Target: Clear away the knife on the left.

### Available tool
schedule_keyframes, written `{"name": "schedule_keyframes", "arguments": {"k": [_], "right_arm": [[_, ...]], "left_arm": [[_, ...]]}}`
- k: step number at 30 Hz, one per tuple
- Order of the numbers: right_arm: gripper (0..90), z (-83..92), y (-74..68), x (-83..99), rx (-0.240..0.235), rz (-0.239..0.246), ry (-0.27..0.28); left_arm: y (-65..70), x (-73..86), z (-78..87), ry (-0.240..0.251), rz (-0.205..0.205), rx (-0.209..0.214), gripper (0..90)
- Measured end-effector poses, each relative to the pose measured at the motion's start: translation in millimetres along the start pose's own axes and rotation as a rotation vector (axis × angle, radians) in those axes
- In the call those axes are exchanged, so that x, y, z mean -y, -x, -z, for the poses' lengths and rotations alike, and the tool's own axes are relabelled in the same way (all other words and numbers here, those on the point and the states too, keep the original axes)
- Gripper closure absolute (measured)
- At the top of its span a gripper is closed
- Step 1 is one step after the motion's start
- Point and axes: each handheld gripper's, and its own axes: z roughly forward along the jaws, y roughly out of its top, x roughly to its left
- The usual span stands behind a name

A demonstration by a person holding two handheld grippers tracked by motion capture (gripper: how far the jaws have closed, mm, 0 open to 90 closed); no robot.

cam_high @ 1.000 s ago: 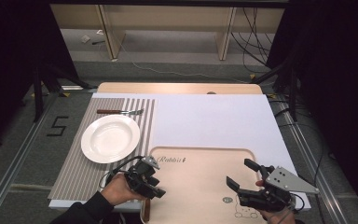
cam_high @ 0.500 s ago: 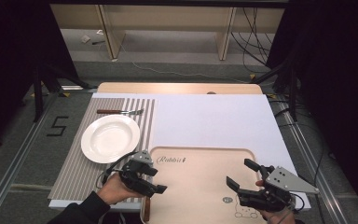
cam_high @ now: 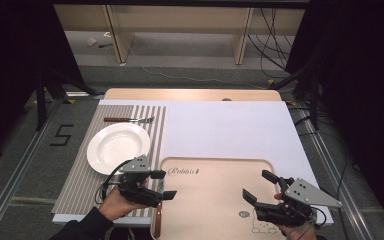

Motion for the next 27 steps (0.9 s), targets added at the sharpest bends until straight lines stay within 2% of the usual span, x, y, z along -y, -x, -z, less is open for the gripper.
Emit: {"name": "schedule_keyframes", "arguments": {"k": [2,13,22,24,27], "right_arm": [[17.7,-0.1,0.0,0.0,0.0,0.0,0.0],[17.8,0.0,-0.1,-0.1,0.0,0.0,0.001],[17.7,0.4,-0.9,-0.4,0.0,0.0,-0.001],[17.8,0.4,-1.2,-0.4,0.0,0.001,0.0],[17.7,0.4,-0.9,-0.3,0.0,0.0,-0.001]], "left_arm": [[-1.3,1.3,6.5,0.044,0.011,-0.001,19.8],[-0.4,6.4,25.3,0.148,0.005,-0.047,18.4],[0.9,15.1,33.6,0.172,-0.002,-0.086,17.1],[0.6,17.6,38.9,0.195,0.004,-0.102,17.1],[-0.2,20.9,42.1,0.198,0.021,-0.114,17.1]]}}
